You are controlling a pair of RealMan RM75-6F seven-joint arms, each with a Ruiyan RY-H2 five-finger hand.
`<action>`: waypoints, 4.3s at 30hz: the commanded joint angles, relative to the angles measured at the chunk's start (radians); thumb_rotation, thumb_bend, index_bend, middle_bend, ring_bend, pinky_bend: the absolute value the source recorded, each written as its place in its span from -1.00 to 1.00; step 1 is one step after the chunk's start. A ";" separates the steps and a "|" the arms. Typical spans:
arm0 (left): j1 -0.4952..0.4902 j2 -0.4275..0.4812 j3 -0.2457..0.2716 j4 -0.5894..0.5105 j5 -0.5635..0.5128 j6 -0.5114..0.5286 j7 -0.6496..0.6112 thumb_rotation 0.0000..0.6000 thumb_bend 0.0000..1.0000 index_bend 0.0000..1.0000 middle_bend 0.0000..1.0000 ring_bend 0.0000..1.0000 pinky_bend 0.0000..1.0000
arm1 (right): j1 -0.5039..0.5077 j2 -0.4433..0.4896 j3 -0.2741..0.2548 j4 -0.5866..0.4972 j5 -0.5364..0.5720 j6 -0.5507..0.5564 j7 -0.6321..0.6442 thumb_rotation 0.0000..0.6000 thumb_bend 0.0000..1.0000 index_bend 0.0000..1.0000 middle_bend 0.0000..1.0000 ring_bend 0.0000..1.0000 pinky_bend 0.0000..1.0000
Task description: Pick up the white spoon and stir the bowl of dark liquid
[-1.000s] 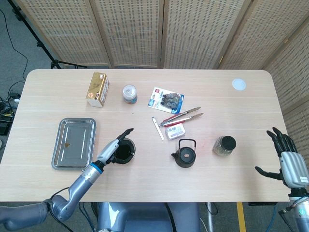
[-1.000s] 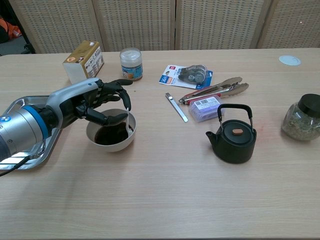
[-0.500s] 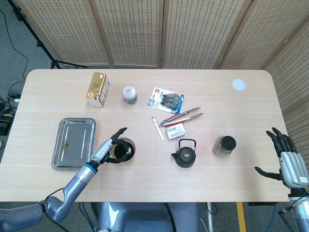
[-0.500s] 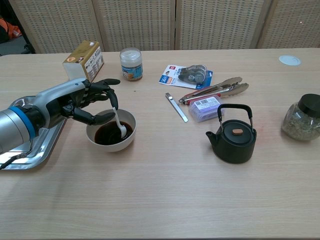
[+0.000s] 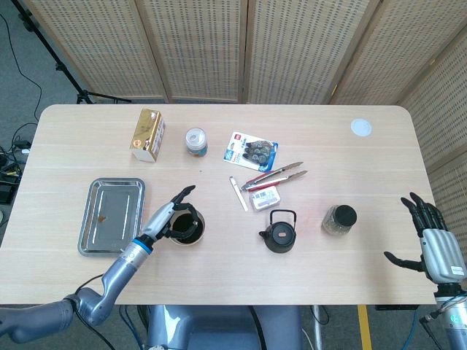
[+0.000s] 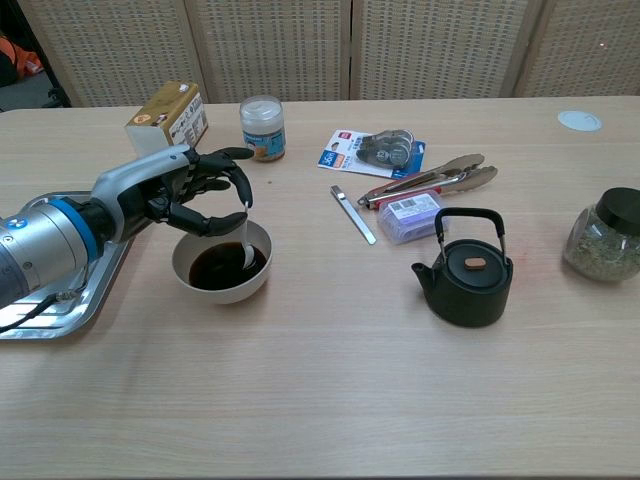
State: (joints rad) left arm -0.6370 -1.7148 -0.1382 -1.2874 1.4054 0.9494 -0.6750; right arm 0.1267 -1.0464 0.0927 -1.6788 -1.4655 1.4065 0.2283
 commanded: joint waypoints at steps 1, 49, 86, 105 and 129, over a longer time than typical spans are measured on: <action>-0.004 -0.010 0.003 0.001 0.003 0.000 0.008 1.00 -0.05 0.22 -1.00 -1.00 -1.00 | 0.001 -0.001 -0.001 0.000 -0.001 -0.001 0.000 1.00 -1.00 -1.00 -1.00 -1.00 -1.00; -0.005 -0.023 -0.002 0.034 0.003 0.013 -0.022 1.00 -0.04 0.22 -1.00 -1.00 -1.00 | 0.004 -0.008 -0.004 -0.002 -0.004 -0.002 -0.017 1.00 -1.00 -1.00 -1.00 -1.00 -1.00; 0.034 0.041 0.038 -0.028 0.005 0.012 -0.083 1.00 -0.04 0.22 -1.00 -1.00 -1.00 | 0.004 -0.006 -0.004 -0.004 -0.004 -0.002 -0.014 1.00 -1.00 -1.00 -1.00 -1.00 -1.00; -0.011 -0.061 0.018 0.076 0.035 0.015 -0.112 1.00 -0.04 0.22 -1.00 -1.00 -1.00 | 0.006 -0.006 0.000 0.002 0.001 -0.002 -0.007 1.00 -1.00 -1.00 -1.00 -1.00 -1.00; -0.002 -0.053 0.037 0.062 0.069 0.055 -0.138 1.00 -0.27 -0.81 -1.00 -1.00 -1.00 | 0.006 -0.006 0.000 0.001 0.000 -0.003 -0.006 1.00 -1.00 -1.00 -1.00 -1.00 -1.00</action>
State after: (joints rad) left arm -0.6396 -1.7699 -0.1008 -1.2229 1.4716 1.0003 -0.8113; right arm 0.1332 -1.0522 0.0923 -1.6776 -1.4661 1.4035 0.2227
